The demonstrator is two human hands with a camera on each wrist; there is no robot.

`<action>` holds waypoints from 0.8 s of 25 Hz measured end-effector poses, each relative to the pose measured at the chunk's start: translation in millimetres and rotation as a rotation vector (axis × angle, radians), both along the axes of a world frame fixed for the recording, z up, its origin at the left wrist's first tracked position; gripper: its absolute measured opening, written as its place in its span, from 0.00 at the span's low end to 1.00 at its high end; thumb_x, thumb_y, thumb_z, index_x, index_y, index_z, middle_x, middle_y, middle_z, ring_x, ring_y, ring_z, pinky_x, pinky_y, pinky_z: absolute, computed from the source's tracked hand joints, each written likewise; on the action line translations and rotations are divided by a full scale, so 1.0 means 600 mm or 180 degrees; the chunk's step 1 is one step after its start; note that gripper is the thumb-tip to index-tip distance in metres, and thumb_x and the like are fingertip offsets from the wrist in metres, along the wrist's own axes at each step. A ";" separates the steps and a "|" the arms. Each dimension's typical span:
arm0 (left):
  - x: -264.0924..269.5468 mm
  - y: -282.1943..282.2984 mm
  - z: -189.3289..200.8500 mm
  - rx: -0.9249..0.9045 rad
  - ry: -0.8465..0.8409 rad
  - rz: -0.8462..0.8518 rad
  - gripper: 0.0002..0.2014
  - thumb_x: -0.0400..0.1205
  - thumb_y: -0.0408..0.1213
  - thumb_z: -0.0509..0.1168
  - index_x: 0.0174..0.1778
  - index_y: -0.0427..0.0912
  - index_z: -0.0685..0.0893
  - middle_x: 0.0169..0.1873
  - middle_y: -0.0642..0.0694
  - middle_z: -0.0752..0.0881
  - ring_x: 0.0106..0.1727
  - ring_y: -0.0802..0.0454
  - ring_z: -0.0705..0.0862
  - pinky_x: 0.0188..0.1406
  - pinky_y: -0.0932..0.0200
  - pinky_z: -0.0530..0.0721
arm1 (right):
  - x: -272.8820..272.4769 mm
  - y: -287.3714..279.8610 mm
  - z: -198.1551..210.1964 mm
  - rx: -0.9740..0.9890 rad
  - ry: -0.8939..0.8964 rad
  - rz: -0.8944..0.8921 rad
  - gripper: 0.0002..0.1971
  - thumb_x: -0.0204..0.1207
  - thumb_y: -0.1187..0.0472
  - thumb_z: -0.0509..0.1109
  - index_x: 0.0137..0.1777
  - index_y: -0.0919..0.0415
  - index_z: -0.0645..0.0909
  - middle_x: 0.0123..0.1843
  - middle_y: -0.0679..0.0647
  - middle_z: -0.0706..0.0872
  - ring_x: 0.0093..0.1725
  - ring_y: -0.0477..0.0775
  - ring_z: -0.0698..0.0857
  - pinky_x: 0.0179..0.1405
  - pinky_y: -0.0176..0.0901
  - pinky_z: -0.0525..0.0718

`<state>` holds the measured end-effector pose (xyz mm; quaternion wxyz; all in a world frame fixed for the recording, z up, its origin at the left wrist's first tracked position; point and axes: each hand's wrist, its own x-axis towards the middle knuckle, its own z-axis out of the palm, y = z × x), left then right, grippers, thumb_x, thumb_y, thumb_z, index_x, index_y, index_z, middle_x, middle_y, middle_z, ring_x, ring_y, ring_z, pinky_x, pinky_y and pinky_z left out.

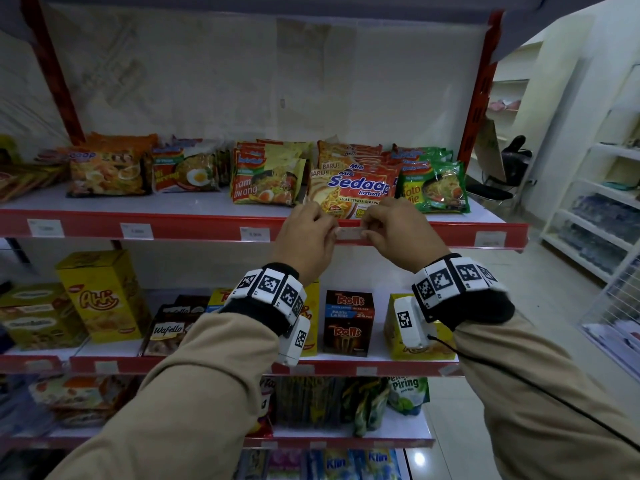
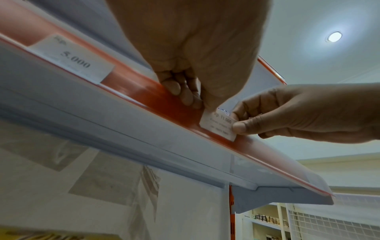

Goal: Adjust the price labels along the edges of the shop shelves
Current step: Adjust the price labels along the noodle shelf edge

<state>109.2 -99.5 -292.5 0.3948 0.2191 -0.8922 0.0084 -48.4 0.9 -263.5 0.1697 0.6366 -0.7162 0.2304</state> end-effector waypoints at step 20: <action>0.004 0.005 0.010 0.0260 -0.0285 0.0158 0.10 0.85 0.40 0.60 0.53 0.38 0.81 0.52 0.41 0.78 0.54 0.44 0.73 0.51 0.53 0.71 | 0.005 0.011 -0.008 0.0059 -0.0076 -0.0108 0.07 0.77 0.53 0.70 0.52 0.54 0.83 0.50 0.54 0.80 0.54 0.56 0.72 0.52 0.46 0.71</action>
